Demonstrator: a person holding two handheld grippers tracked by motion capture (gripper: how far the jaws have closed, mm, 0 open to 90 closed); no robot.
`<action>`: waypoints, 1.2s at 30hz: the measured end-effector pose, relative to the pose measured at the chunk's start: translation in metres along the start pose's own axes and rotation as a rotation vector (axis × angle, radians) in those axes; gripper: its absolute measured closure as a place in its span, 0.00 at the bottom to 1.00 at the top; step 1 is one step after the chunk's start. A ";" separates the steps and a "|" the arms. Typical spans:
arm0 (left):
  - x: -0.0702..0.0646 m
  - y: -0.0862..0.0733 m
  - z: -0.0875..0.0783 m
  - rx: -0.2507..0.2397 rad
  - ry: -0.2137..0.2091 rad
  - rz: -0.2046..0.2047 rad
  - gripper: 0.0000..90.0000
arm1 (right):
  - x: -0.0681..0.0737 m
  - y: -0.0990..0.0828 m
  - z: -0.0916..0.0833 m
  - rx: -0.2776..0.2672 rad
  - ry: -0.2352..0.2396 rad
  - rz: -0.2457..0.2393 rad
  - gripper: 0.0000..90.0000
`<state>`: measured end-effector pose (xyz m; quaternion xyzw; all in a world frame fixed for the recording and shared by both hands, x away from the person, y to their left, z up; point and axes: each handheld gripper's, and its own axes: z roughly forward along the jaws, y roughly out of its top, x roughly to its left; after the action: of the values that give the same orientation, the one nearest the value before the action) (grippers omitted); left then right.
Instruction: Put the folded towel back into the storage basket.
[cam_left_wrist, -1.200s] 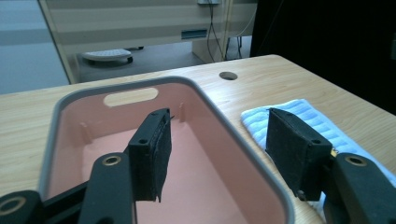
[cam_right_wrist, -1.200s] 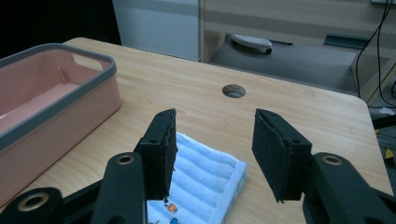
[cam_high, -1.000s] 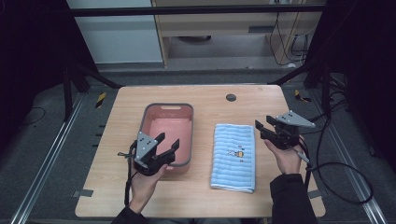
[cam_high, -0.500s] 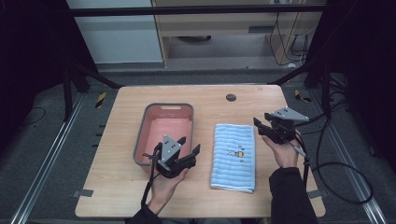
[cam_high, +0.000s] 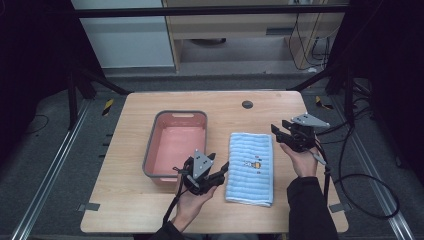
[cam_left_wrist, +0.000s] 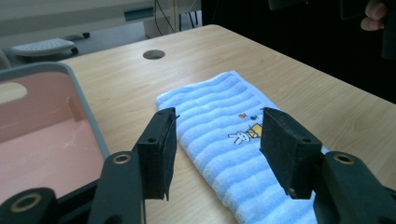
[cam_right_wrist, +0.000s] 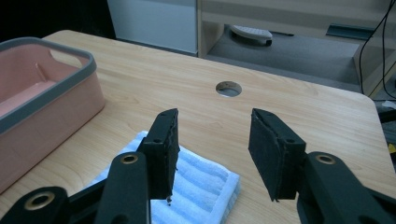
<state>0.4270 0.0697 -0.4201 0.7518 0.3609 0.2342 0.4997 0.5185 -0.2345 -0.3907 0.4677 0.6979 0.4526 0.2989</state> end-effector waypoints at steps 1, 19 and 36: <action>-0.001 -0.001 0.001 0.004 -0.005 -0.001 0.51 | 0.000 0.000 0.001 0.003 0.001 -0.001 0.58; -0.014 -0.034 0.028 0.108 -0.032 0.009 0.58 | -0.003 -0.013 0.027 0.058 0.002 0.012 0.61; -0.020 -0.061 0.043 0.201 -0.046 0.018 0.63 | -0.005 -0.043 0.057 0.164 0.001 0.028 0.64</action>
<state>0.4261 0.0444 -0.4930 0.8065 0.3642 0.1840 0.4278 0.5523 -0.2255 -0.4536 0.5000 0.7264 0.3981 0.2528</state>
